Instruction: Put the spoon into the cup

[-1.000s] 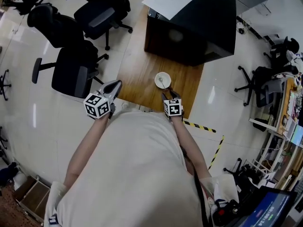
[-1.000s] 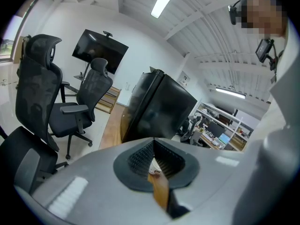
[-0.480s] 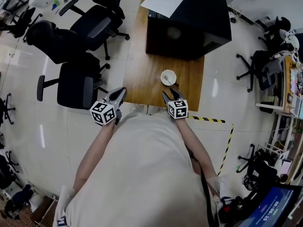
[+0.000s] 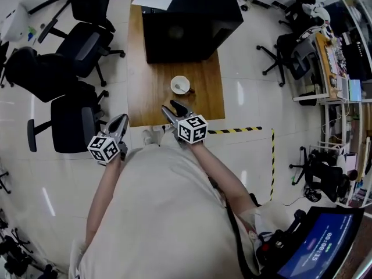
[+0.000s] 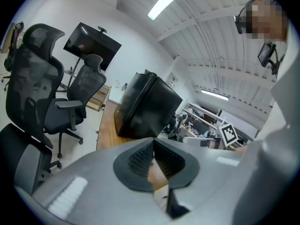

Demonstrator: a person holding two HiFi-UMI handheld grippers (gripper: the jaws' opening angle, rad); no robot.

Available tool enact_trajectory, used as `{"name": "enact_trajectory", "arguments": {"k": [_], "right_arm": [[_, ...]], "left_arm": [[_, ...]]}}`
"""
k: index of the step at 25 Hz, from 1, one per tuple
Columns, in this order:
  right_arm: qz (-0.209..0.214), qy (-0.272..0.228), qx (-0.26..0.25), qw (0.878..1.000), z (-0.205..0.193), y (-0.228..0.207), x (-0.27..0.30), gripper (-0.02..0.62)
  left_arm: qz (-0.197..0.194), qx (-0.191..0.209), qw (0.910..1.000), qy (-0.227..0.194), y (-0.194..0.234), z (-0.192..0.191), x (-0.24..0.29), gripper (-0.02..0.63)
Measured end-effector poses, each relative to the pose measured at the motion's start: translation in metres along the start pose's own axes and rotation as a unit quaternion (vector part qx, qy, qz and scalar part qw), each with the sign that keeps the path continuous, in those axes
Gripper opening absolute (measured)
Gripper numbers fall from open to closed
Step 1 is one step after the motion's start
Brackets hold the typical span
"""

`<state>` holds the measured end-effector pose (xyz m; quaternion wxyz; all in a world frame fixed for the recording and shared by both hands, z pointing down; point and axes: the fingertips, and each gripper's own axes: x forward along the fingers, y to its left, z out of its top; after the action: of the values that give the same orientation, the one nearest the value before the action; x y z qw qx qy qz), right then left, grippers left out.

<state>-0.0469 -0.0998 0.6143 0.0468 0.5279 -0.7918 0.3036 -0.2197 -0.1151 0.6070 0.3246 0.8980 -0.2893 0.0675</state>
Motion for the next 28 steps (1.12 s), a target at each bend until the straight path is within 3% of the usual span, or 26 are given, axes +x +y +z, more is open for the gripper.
{"name": "enact_trajectory", "arguments": {"k": [7,13,22,28], "right_arm": [[0.017,-0.033,0.025,0.999,-0.012,0.022,-0.02,0.17],[0.038,-0.066,0.031,0.997,0.004,0.025,-0.064,0.153],[0.022,-0.13,0.015,0.991,0.044,0.009,-0.187,0.126],[-0.005,-0.14,0.012,0.99,0.02,-0.016,-0.266,0.126]], "left_arm": [[-0.011,0.024,0.9996,0.005,-0.02,-0.007,-0.021,0.002],[-0.012,0.024,0.9996,0.008,-0.047,-0.025,-0.02,0.002],[-0.051,0.038,0.9971,0.041,-0.142,-0.084,0.009,0.002],[-0.046,0.042,0.9972,0.042,-0.193,-0.128,0.005,0.002]]}}
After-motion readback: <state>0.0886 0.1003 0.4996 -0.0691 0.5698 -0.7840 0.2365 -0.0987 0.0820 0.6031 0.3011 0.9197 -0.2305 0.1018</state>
